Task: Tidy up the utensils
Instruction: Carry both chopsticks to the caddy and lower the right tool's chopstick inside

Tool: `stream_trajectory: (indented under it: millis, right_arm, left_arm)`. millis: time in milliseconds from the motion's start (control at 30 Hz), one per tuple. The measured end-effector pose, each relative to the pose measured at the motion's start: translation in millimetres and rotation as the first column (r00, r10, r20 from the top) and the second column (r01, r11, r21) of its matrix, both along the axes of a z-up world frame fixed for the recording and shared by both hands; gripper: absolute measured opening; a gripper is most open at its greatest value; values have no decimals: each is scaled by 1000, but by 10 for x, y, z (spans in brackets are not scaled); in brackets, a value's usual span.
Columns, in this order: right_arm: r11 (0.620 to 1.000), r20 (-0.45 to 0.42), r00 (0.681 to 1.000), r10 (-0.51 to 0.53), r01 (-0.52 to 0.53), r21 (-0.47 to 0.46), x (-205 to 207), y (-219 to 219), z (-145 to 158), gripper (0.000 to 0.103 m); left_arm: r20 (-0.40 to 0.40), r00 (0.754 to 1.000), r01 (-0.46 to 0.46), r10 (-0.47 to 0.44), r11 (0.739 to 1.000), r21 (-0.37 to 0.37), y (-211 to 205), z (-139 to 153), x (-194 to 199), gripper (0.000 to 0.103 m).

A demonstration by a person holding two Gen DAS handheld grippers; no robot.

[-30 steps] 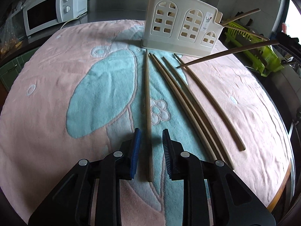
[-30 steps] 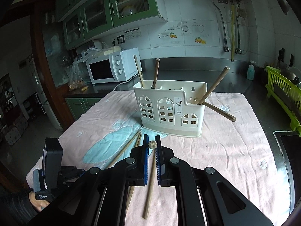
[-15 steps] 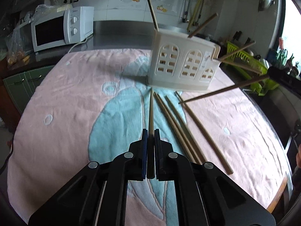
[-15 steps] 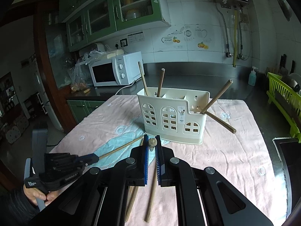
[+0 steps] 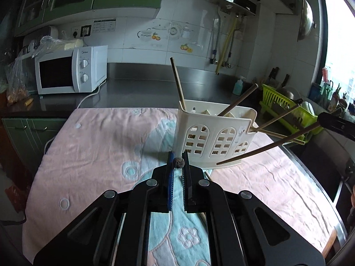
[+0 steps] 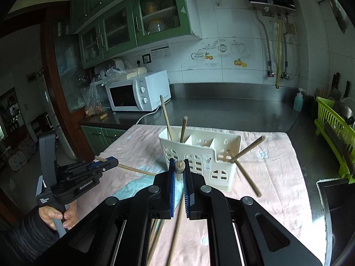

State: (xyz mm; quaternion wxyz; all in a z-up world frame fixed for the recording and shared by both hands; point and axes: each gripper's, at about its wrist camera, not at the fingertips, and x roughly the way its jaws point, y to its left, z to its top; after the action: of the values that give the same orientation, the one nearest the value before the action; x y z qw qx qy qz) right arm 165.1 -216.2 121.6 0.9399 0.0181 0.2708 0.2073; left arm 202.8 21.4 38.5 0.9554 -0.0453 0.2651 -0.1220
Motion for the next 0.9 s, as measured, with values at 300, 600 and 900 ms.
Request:
stream_trajectory:
  millis: [300, 600, 900]
  right_arm:
    - [999, 32, 999, -10, 11, -43, 124, -238, 557, 7]
    - [991, 51, 998, -45, 51, -127, 247, -398, 927, 7]
    - [985, -42, 998, -57, 49, -168, 673, -360, 694, 7]
  left_arm:
    - [36, 999, 37, -38, 999, 22, -55, 472, 111, 5]
    - [163, 985, 59, -65, 998, 38, -195, 1165, 134, 5]
    - [279, 960, 34, -37, 999, 17, -313, 1756, 328, 5]
